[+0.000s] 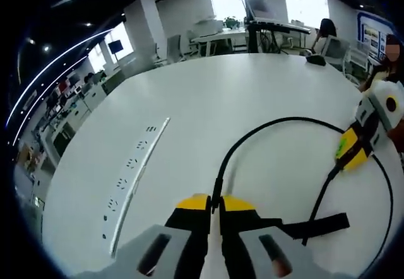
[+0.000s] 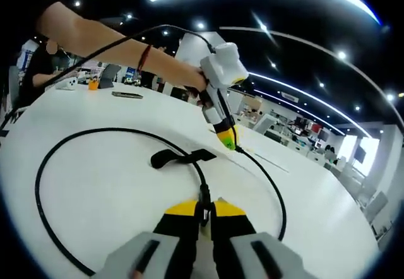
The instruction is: Find the charging cable on the desk, coil it up and secure with Velcro.
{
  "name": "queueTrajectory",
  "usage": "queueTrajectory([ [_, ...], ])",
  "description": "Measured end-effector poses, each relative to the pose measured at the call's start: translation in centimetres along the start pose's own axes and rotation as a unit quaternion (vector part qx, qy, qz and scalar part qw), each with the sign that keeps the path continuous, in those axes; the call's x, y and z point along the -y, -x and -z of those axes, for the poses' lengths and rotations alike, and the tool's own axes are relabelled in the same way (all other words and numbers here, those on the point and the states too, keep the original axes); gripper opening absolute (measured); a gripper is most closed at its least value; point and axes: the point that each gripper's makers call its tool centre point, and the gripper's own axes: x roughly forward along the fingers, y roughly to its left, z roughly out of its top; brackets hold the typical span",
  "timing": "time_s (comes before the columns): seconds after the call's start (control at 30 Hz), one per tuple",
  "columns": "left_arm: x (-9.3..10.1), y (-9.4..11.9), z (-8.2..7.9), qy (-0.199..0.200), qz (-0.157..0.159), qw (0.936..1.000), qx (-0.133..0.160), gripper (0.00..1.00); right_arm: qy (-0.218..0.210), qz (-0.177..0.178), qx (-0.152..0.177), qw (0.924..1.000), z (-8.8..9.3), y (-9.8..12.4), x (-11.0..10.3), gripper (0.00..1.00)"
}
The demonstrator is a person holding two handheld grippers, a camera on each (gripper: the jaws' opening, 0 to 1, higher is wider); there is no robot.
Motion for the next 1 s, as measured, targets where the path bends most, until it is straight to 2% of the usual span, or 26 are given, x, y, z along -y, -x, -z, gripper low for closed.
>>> queueTrajectory([
  [0.3, -0.3, 2.5, 1.3, 0.019, -0.033, 0.9993, 0.005, 0.06, 0.004, 0.003, -0.001, 1.0, 0.0, 0.0, 0.0, 0.09],
  [0.33, -0.3, 3.0, 1.3, 0.034, -0.043, 0.9984, 0.014, 0.06, 0.006, 0.003, -0.001, 1.0, 0.0, 0.0, 0.0, 0.09],
  [0.53, 0.2, 5.2, 2.0, 0.065, -0.073, 0.9947, 0.032, 0.06, 0.015, 0.006, -0.003, 0.9999, -0.1, 0.0, 0.0, 0.09],
  [0.9, 1.2, 8.0, 3.9, 0.083, -0.102, 0.9906, 0.04, 0.06, 0.036, 0.014, -0.006, 0.9993, -0.1, -0.1, 0.2, 0.09],
  [0.93, 1.7, 9.0, 4.7, 0.096, -0.115, 0.9875, 0.049, 0.06, 0.038, 0.014, -0.006, 0.9992, -0.1, -0.1, 0.2, 0.09],
  [1.0, 1.8, 9.2, 4.8, 0.1, -0.118, 0.9866, 0.052, 0.06, 0.04, 0.015, -0.006, 0.9991, -0.1, -0.1, 0.2, 0.09],
])
